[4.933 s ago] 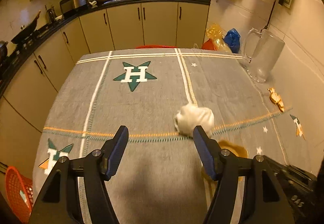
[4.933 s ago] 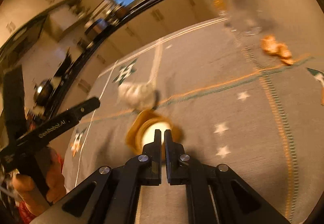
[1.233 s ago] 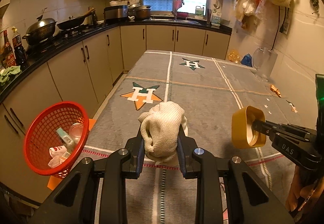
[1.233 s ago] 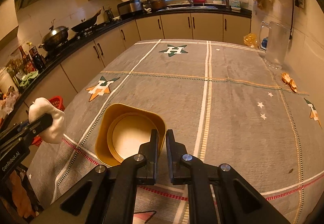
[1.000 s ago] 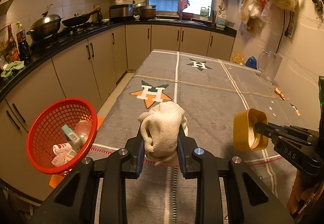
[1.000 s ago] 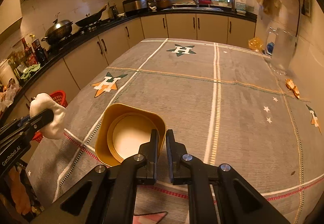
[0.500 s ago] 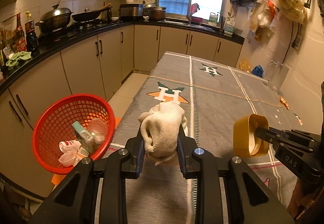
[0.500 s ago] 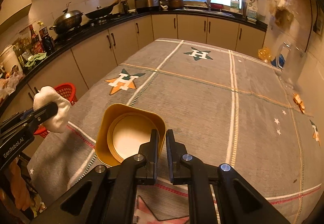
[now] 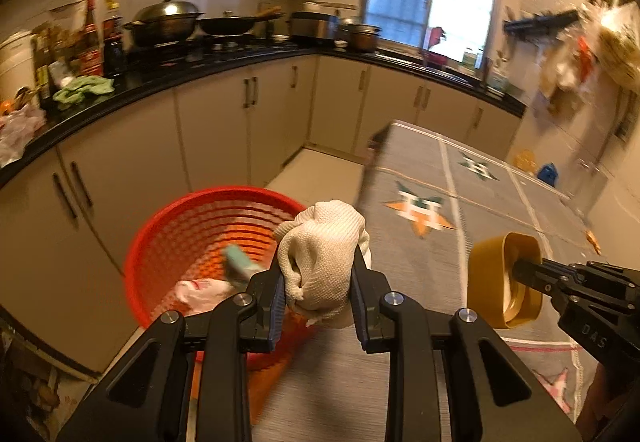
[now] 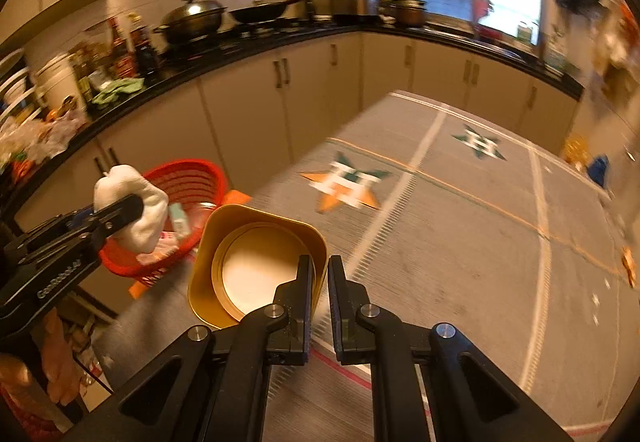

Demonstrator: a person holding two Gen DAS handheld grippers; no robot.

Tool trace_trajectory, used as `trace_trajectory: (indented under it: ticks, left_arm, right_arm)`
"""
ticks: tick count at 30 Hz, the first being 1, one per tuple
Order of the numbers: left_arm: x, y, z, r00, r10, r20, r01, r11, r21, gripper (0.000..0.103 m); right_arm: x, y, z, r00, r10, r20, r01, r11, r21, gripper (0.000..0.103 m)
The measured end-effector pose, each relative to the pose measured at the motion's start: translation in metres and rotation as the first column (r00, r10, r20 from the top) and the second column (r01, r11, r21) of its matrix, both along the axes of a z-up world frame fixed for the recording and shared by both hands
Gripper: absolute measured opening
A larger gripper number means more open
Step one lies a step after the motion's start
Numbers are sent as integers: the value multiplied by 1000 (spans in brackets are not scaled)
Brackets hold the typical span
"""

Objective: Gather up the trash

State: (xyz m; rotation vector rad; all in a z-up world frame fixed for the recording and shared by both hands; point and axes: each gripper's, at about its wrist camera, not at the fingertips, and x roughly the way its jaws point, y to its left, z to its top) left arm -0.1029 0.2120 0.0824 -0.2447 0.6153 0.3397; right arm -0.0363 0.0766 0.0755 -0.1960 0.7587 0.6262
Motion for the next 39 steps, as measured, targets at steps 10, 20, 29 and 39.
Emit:
trace_trajectory:
  ticks: [10, 20, 29, 39]
  left_arm:
    - [-10, 79, -17, 988, 153, -39, -154, 988, -25, 28]
    - [-18, 85, -23, 987, 158, -35, -158, 987, -14, 58]
    - [-40, 28, -3, 977, 207, 46, -212, 962, 170, 95]
    - [-56, -46, -2, 981, 190, 33, -190, 920, 342, 103]
  right_arm:
    - [8, 94, 3, 990, 133, -42, -132, 991, 33, 9]
    - [24, 124, -10, 979, 165, -119, -152, 983, 107, 36]
    - [-13, 55, 3, 995, 24, 97, -23, 1000, -7, 76]
    - [-50, -32, 4, 974, -110, 199, 118, 992, -31, 90]
